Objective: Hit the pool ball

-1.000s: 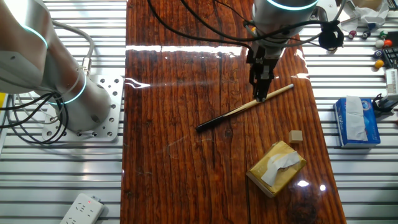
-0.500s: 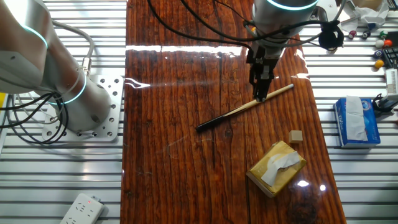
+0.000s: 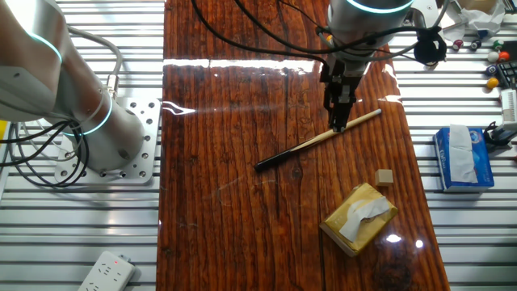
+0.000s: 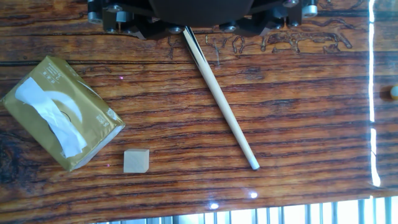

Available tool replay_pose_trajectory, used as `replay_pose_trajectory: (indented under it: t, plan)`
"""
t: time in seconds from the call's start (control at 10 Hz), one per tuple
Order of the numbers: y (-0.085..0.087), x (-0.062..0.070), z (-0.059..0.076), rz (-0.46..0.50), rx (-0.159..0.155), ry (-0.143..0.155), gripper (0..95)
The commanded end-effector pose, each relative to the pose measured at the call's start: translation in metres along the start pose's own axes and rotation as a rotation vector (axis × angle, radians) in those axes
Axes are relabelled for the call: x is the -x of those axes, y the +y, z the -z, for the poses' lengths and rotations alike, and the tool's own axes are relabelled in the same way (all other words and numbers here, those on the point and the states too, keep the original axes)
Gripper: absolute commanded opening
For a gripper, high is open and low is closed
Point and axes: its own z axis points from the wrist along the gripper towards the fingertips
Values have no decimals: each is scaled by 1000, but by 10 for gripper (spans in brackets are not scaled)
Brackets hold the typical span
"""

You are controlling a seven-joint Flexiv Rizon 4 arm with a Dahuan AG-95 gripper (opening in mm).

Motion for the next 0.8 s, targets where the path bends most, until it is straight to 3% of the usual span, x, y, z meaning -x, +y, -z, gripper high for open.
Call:
replay_pose_trajectory:
  t: [0.1, 0.8]
  plan:
    - [0, 0, 0, 245, 6, -20, 0]
    - [0, 0, 0, 262, 0, -16, 0]
